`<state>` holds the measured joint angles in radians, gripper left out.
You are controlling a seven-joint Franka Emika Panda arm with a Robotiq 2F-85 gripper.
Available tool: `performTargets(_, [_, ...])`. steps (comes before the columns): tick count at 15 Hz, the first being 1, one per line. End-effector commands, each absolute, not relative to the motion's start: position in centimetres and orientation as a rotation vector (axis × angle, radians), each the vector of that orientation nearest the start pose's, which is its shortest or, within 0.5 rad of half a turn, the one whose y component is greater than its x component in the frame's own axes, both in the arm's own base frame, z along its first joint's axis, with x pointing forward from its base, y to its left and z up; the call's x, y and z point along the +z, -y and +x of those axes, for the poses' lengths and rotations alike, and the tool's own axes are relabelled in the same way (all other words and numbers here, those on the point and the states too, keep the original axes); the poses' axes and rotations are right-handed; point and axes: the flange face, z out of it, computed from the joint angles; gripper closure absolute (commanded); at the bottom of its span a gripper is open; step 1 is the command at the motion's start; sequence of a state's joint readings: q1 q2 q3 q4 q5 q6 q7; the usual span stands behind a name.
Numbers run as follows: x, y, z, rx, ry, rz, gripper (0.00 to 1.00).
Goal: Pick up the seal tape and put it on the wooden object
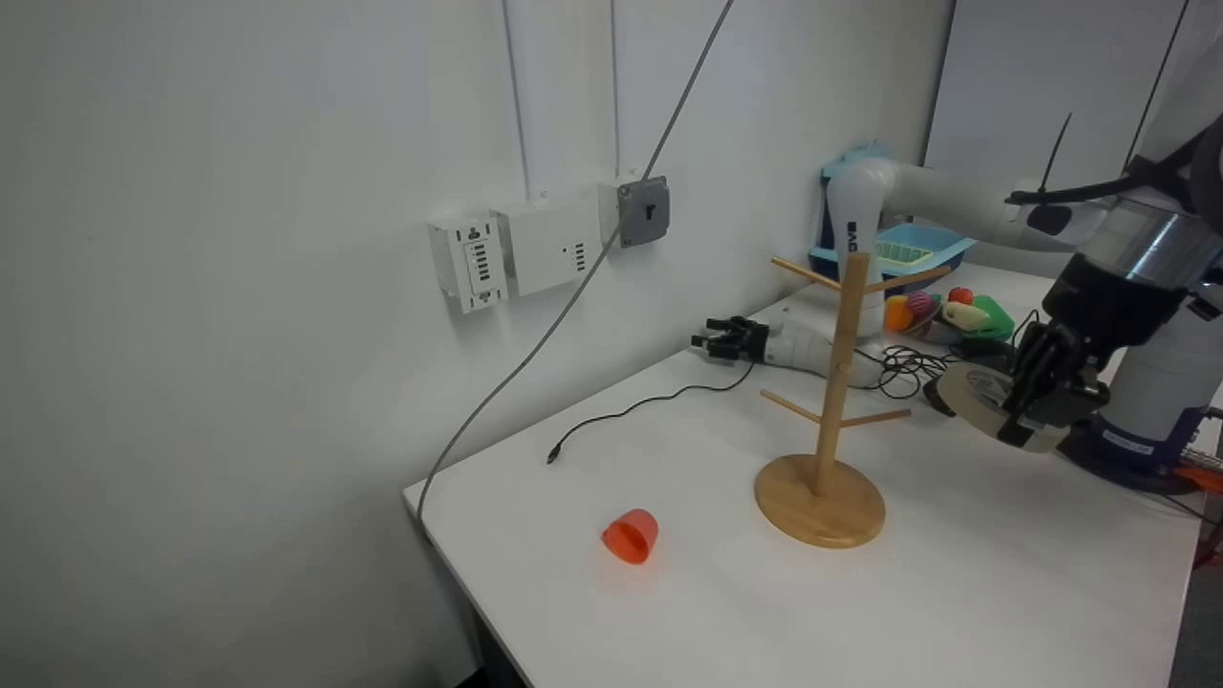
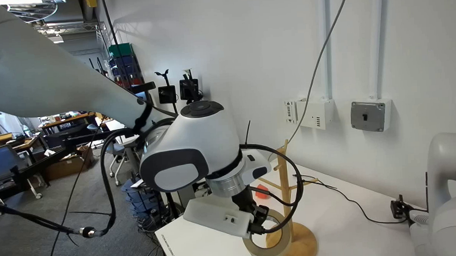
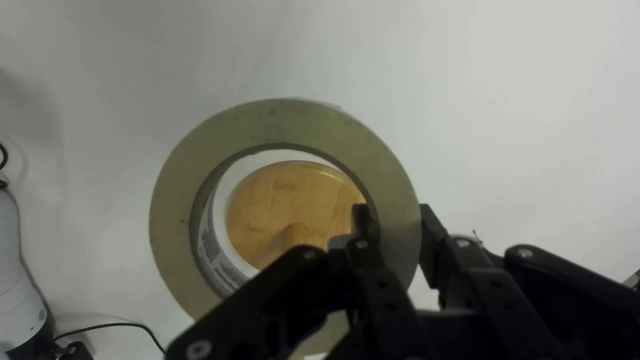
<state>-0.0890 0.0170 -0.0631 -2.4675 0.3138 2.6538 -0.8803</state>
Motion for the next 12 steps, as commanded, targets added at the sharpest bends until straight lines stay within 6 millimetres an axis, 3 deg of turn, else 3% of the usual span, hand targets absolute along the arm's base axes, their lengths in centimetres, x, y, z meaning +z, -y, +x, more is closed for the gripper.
performTargets(1, [30.51, 8.15, 48.62, -0.389, 0.701, -2.970, 0.94])
performTargets(10, [30.93, 8.24, 49.34, -0.540, 0.675, -3.015, 0.94])
performTargets(12, [30.75, 8.29, 49.35, -0.493, 0.675, -3.016, 0.94])
